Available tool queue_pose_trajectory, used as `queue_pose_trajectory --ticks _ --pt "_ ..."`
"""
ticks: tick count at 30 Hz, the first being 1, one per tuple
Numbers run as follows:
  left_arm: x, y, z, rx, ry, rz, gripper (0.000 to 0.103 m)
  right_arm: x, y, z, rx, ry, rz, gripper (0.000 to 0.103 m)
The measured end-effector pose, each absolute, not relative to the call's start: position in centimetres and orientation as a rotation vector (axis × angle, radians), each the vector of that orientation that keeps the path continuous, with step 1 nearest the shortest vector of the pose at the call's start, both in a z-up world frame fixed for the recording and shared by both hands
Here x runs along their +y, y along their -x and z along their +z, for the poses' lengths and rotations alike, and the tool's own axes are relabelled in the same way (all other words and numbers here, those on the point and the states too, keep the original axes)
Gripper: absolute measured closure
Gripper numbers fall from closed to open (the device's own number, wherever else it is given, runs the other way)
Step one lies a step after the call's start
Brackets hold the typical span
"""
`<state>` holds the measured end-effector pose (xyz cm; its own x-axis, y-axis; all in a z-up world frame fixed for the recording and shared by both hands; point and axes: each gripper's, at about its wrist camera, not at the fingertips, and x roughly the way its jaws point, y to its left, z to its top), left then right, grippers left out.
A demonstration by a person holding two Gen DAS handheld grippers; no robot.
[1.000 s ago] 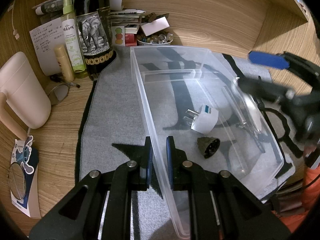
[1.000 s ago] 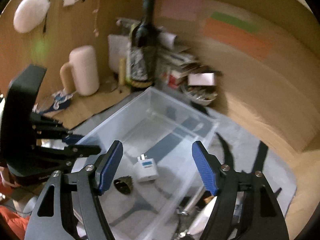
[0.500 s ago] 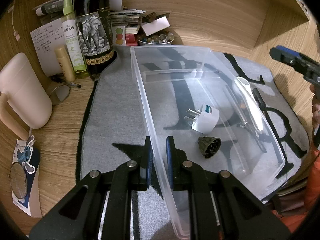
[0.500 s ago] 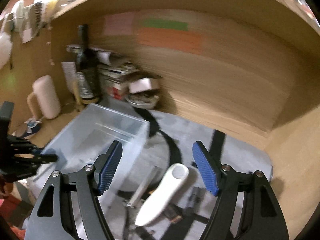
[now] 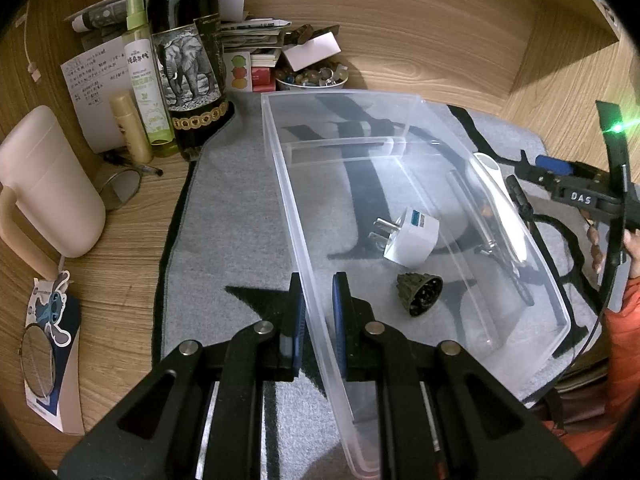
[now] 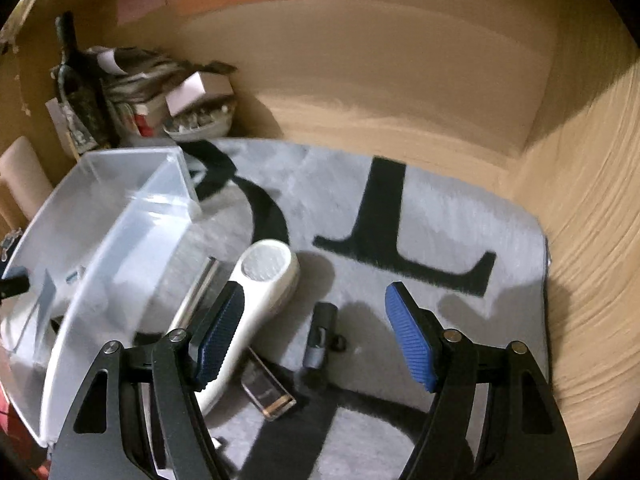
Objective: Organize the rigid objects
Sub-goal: 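Grasp the small black connector with the right gripper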
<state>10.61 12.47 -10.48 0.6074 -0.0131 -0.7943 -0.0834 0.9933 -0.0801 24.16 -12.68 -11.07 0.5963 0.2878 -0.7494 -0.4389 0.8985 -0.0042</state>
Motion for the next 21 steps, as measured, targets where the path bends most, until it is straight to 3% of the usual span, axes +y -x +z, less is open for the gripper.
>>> queue_pose_trajectory --ticks 9,17,21 --pt "12.5 -10.6 -10.5 0.917 0.112 0.040 0.090 -13.4 -25.4 -14.3 0.930 0.186 0.411 0.035" --pt "12.5 -10.7 -10.5 0.918 0.114 0.040 0.090 -13.3 -25.4 -14.9 0.953 0.181 0.450 0.072" --pt "12.5 -10.6 -10.5 0.919 0.116 0.039 0.090 -13.0 -25.1 -14.8 0.943 0.191 0.464 0.079"
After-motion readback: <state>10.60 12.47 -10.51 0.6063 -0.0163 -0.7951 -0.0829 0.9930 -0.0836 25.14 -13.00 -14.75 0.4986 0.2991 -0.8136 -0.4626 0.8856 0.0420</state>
